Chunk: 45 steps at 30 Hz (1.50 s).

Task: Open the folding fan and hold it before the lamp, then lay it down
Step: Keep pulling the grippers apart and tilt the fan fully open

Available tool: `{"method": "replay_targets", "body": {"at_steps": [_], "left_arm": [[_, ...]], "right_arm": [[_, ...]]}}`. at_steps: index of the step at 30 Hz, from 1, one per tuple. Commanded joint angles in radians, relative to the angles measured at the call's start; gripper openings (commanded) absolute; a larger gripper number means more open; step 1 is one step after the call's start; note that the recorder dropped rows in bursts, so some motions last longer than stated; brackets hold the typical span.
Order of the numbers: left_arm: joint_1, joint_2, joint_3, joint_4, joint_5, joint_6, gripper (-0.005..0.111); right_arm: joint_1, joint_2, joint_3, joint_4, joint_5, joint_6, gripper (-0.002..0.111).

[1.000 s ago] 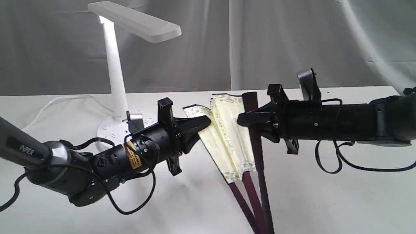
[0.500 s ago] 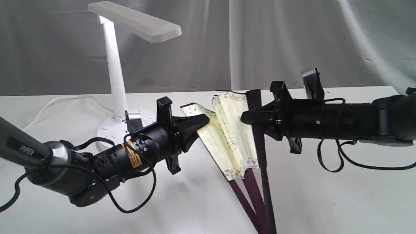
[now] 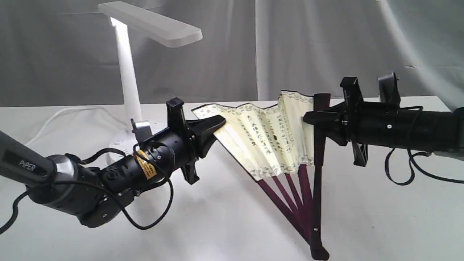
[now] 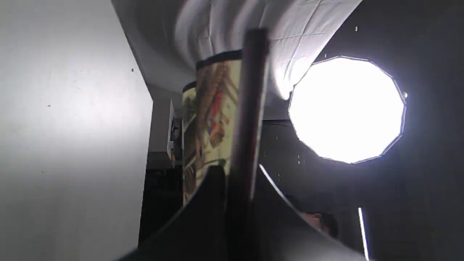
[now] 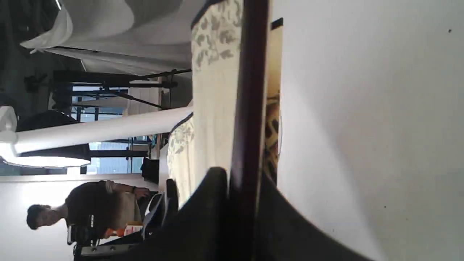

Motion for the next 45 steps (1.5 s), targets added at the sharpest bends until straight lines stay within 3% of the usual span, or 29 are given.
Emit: {"method": "replay_targets", "body": {"at_steps": [1,24,32,45], "left_arm": [[0.001,-0.035,-0.004,-0.055,-0.021,-0.002,0.0],[-0.001,-0.074,-0.002,-0.15,-0.021,0.043,0.0],[-0.063,-0.116,0.006,-0.26,-0.021,0.108,0.0],[-0.086,-0.255,0.278,-0.453,-0.021,0.226,0.0]], "right_arm": [[-0.032,-0.004,-0.005,-0.029,0.021,-0.028,0.0],[-0.245,-0.004,-0.005,-0.029,0.172,0.006,0.0],[-0.279,-0.004,-0.005,-0.041,0.174,0.024,0.0],[-0.277,-0.004,-0.005,-0.041,0.174,0.028,0.0]]}}
